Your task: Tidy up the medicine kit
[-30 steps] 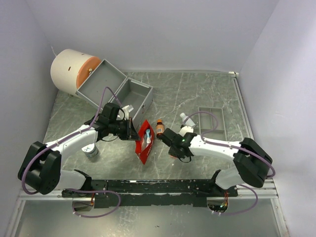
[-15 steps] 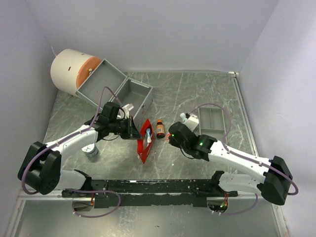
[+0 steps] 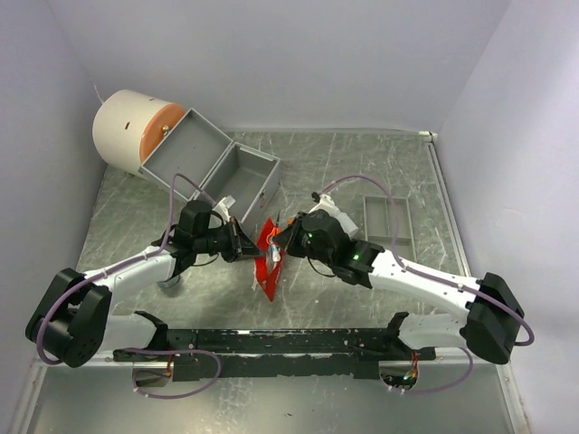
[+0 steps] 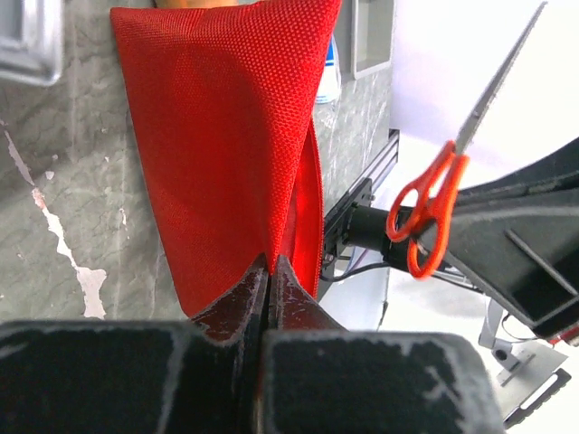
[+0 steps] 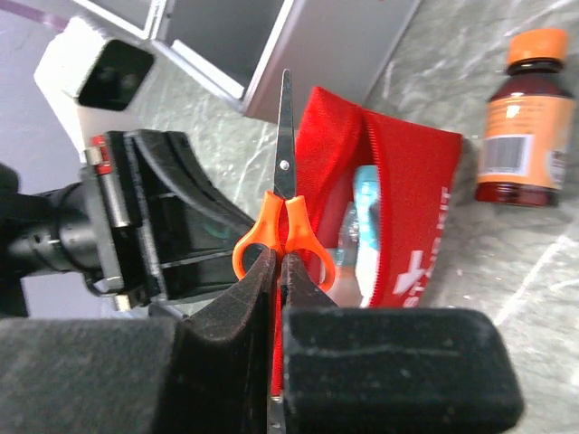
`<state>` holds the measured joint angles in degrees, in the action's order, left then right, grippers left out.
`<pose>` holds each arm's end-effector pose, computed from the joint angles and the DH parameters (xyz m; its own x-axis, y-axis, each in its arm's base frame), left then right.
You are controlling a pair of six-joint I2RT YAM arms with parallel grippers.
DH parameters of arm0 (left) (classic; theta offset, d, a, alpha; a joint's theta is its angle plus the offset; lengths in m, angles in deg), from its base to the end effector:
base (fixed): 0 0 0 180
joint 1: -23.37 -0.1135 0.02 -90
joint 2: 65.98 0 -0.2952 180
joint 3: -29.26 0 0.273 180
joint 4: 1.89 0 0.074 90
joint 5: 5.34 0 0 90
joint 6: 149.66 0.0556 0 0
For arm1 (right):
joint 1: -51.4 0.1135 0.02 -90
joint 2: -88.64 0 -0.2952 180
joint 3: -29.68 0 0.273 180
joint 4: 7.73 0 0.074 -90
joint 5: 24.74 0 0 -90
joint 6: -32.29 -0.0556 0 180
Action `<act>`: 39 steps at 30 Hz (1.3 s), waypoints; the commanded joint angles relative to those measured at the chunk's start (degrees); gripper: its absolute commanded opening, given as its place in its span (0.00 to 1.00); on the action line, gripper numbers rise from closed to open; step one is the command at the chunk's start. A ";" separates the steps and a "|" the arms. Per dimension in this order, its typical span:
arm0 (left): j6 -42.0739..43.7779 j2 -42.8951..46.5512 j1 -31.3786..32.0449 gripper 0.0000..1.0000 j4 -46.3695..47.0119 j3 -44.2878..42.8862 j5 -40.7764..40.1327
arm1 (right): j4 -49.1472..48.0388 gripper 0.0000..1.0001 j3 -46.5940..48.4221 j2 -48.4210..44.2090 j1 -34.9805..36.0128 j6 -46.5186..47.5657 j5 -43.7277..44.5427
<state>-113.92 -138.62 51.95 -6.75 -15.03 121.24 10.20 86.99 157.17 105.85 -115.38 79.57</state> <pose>0.2225 -0.1590 0.2006 -0.9481 -0.2257 -0.2238 0.0897 0.4852 -0.8698 0.1806 0.2291 0.2728 -0.7116 0.4125 -0.5688 -0.1152 0.7301 0.6736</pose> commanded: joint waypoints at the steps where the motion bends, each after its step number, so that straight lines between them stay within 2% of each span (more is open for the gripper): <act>1: -4.53 1.04 -0.31 0.07 7.62 2.65 0.24 | -7.54 0.00 0.03 1.84 0.12 0.02 -6.71; 5: 1.15 0.29 -0.19 0.07 -0.77 1.84 -4.67 | -12.03 0.00 -2.46 4.15 0.41 -2.97 -11.24; 13: 5.58 -0.02 -0.19 0.07 -5.09 0.12 -4.10 | -13.42 0.00 -4.01 6.87 1.53 -6.11 -12.25; 24: 5.05 -0.46 -0.19 0.07 -2.46 0.08 -1.01 | -9.20 0.00 -4.58 8.47 1.56 -8.24 -12.60; 39: 5.22 -0.16 -0.19 0.07 -3.18 -0.18 -1.33 | -1.30 0.00 -5.86 6.41 1.66 -12.99 -10.29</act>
<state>-109.51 -138.86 51.97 -10.99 -13.07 118.53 6.02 82.29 165.24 107.34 -125.93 68.23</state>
